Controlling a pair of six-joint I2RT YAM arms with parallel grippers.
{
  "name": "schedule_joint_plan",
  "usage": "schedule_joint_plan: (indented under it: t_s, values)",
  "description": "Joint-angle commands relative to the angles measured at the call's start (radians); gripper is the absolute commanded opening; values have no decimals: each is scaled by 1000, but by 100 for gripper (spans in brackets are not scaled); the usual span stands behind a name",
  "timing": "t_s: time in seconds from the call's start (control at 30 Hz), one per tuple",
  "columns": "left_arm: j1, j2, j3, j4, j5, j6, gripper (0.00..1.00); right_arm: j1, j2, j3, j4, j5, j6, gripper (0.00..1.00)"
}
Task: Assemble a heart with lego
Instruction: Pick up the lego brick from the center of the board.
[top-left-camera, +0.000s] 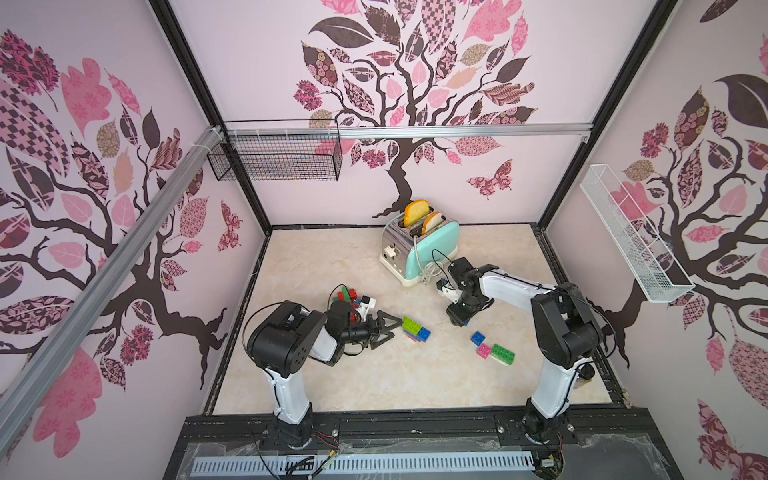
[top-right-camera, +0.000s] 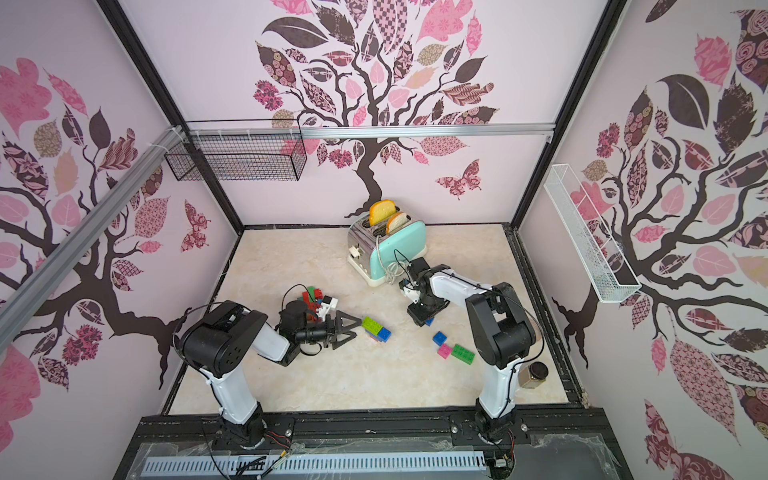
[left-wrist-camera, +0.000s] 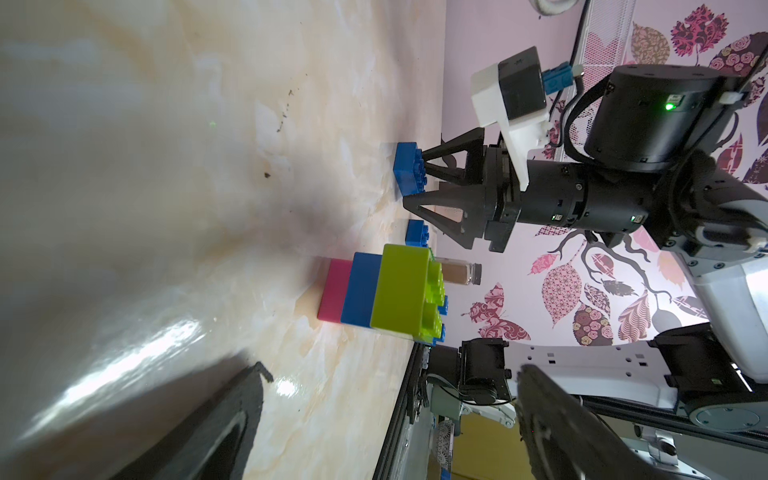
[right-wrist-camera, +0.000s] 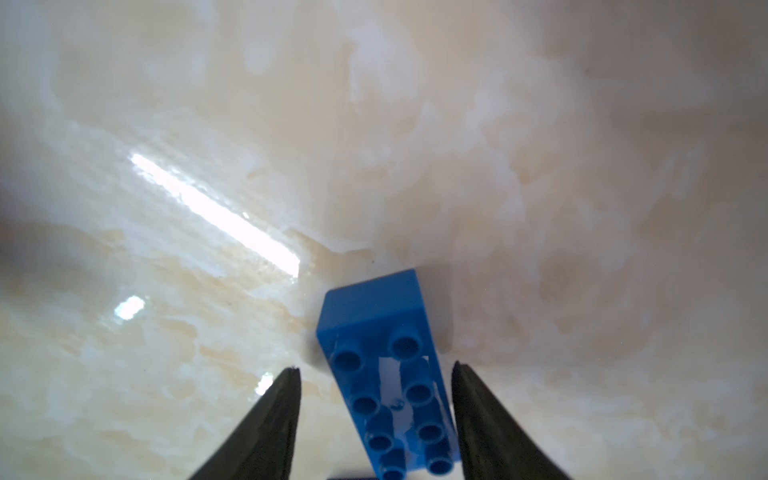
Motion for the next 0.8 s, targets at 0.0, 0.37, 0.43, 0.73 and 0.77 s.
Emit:
schedule_joint_plan:
  t_s: [0.0,0.37,0.43,0.73,0.77]
  values:
    - [-4,-8,-2,17,0,15,97,6,-22,14,5,10,9,54]
    - [-3,-2,3,17,-2,11,97,10,-9,26,-12,1,20,30]
    - [-4,-2,5,11,-3,15,97,10,-18,35,-21,-2,32,26]
    - [-1,45,74,-23,-10,31,97,121,-179,58,-78,-89,93,22]
    - [-2,54,87,-27,-11,30,97,141,-183,80,-100,-95,98,22]
